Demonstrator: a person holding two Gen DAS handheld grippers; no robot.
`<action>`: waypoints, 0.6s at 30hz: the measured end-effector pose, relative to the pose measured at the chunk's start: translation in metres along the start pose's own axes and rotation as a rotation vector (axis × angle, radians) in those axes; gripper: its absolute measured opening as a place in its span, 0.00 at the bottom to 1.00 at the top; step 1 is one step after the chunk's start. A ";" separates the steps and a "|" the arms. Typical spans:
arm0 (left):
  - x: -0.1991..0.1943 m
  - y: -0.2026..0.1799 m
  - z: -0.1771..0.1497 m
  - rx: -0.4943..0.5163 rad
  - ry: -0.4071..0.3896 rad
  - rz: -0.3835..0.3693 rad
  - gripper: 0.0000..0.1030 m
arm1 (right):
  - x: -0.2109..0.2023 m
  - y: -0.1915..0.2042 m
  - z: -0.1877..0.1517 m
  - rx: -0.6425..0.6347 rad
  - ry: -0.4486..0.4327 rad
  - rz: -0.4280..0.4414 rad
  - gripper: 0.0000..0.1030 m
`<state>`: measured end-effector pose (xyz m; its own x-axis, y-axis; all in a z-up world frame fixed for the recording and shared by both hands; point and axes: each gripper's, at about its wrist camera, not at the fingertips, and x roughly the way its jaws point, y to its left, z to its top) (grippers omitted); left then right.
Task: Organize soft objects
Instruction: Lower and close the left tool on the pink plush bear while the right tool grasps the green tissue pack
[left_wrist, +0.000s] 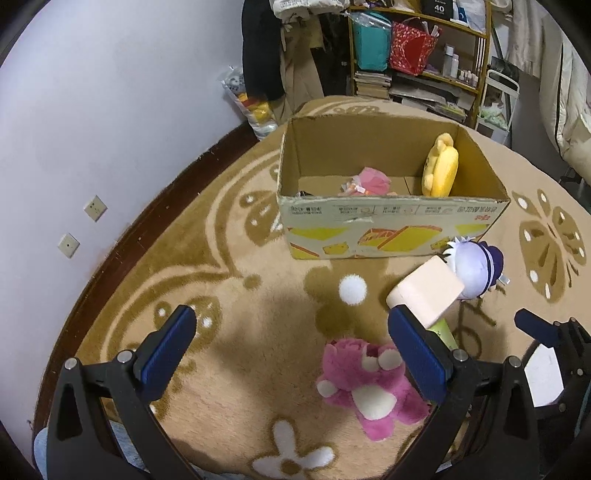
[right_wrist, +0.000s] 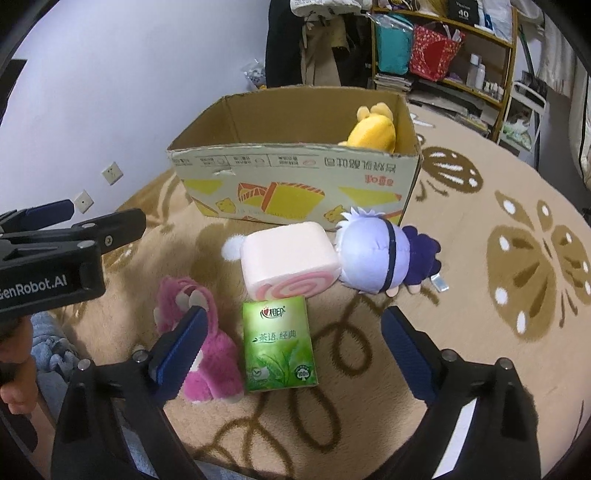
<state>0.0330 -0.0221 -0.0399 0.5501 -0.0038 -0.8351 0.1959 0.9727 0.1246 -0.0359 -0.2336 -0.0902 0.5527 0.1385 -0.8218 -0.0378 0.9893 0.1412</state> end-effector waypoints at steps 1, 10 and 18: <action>0.002 -0.001 0.000 0.002 0.007 -0.003 1.00 | 0.002 -0.001 0.000 0.005 0.006 0.003 0.95; 0.026 -0.008 -0.004 0.007 0.096 -0.057 1.00 | 0.018 -0.010 -0.003 0.035 0.059 0.028 0.95; 0.043 -0.013 -0.007 0.004 0.160 -0.125 0.99 | 0.032 -0.005 -0.005 0.012 0.099 0.028 0.95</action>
<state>0.0488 -0.0334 -0.0812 0.3854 -0.0869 -0.9187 0.2576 0.9661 0.0167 -0.0221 -0.2341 -0.1198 0.4667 0.1710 -0.8677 -0.0421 0.9843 0.1714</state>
